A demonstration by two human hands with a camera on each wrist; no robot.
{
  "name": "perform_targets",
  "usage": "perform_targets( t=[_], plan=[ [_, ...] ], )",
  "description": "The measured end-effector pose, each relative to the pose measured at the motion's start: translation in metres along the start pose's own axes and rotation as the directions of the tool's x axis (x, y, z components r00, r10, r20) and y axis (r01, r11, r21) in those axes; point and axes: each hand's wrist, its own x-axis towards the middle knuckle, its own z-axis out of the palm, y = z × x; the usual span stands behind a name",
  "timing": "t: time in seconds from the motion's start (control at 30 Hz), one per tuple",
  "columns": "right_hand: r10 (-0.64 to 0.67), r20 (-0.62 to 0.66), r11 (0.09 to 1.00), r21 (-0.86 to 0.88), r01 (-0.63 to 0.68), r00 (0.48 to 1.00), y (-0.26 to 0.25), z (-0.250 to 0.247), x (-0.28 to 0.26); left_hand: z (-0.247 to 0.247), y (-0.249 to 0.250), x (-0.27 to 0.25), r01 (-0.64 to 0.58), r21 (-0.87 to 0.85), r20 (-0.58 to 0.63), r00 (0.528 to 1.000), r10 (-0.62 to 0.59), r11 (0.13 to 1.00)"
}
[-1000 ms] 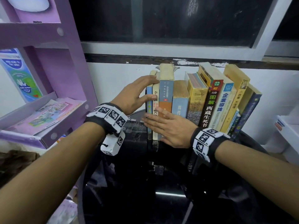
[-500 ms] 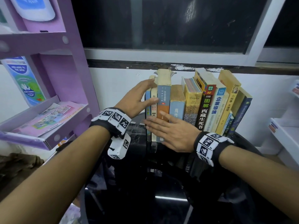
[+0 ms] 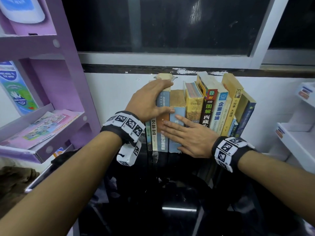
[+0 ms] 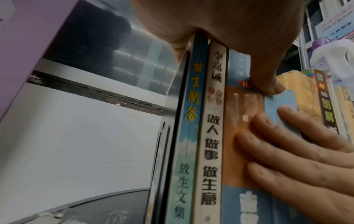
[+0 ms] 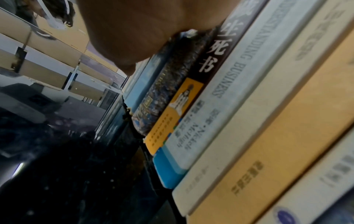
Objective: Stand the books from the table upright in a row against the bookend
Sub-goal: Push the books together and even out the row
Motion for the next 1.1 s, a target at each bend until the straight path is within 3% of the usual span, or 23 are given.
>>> perform_targets(
  t=[0.27, 0.47, 0.53, 0.7, 0.93, 1.1],
  plan=[
    [0.009, -0.027, 1.0, -0.006, -0.009, 1.0, 0.001, 0.011, 0.001, 0.0, -0.001, 0.001, -0.031, -0.003, -0.047, 0.998, 0.031, 1.0],
    [0.022, 0.033, 1.0, -0.002, -0.021, 0.999, 0.006, 0.008, 0.003, 0.001, 0.0, 0.006, -0.007, -0.003, -0.015, 1.0, 0.007, 1.0],
    [0.06, 0.055, 0.998, -0.016, -0.059, 0.997, 0.004, -0.024, -0.011, -0.017, 0.023, 0.004, -0.022, 0.015, -0.043, 0.999, 0.023, 1.0],
    [0.051, 0.061, 0.999, 0.004, -0.051, 0.997, -0.006, -0.021, -0.013, -0.009, 0.018, 0.001, 0.028, 0.029, 0.042, 0.999, -0.03, 0.999],
    [0.095, 0.104, 0.994, 0.046, -0.1, 0.99, -0.005, -0.018, -0.045, -0.02, 0.039, 0.015, -0.1, 0.124, 0.092, 0.992, 0.089, 0.987],
    [0.113, 0.106, 0.993, 0.034, -0.117, 0.988, -0.001, -0.018, -0.056, -0.007, 0.069, 0.033, -0.156, 0.137, 0.213, 0.969, 0.124, 0.978]
  ],
)
